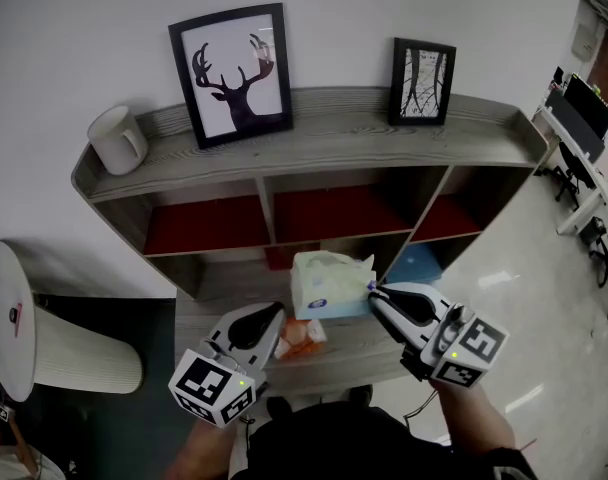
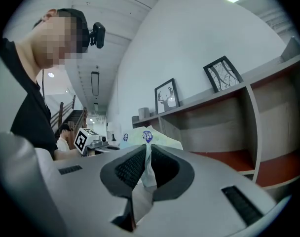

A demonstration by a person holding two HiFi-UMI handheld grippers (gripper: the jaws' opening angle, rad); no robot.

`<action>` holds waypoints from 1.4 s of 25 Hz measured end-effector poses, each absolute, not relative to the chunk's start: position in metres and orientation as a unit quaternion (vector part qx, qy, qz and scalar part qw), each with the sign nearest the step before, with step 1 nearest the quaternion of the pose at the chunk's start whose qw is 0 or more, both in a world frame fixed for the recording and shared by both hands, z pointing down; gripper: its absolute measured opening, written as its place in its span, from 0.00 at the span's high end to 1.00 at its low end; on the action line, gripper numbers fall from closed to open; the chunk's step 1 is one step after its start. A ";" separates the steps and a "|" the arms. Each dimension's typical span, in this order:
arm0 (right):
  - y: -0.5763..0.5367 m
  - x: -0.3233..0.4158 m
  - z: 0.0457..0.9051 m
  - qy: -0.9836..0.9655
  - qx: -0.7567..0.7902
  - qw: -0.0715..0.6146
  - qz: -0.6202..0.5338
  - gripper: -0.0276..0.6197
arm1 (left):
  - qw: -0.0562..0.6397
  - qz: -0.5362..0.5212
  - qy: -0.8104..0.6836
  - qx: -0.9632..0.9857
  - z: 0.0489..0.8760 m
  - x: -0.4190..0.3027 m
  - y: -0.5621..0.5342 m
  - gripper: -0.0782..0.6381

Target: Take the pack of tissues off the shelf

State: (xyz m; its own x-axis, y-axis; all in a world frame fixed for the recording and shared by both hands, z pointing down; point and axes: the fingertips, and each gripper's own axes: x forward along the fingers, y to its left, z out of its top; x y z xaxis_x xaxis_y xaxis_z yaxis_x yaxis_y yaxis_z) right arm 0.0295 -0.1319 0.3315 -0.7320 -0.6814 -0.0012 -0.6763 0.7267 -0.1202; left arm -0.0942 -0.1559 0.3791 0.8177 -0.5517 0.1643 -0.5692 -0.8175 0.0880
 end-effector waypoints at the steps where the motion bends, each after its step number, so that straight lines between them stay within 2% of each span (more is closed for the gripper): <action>1: -0.131 0.030 0.337 0.929 -0.366 0.020 -0.059 0.91 | 0.069 0.064 -0.296 0.950 0.381 -0.094 -0.156 0.87; 7: -0.126 0.036 0.366 0.925 -0.368 0.024 -0.093 0.91 | 0.080 0.049 -0.306 0.947 0.398 -0.092 -0.157 0.87; 13: -0.120 0.039 0.402 0.922 -0.379 -0.029 -0.075 0.91 | 0.096 0.058 -0.310 0.944 0.418 -0.089 -0.154 0.87; 17: -0.117 0.041 0.423 0.923 -0.373 -0.022 -0.092 0.91 | 0.105 0.063 -0.310 0.943 0.432 -0.087 -0.152 0.87; 25: -0.116 0.041 0.482 0.924 -0.362 -0.061 -0.108 0.91 | 0.149 0.074 -0.305 0.938 0.464 -0.085 -0.146 0.87; 35: -0.118 0.052 0.550 0.906 -0.382 -0.077 -0.168 0.91 | 0.179 0.087 -0.319 0.927 0.497 -0.080 -0.140 0.87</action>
State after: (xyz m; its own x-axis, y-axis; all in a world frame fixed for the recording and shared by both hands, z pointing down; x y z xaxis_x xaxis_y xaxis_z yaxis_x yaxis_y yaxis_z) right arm 0.0515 -0.1176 0.5502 -0.6968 -0.6652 0.2685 -0.7172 0.6522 -0.2455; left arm -0.0803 -0.1395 0.4967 0.7815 -0.5599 0.2753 -0.6221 -0.7323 0.2768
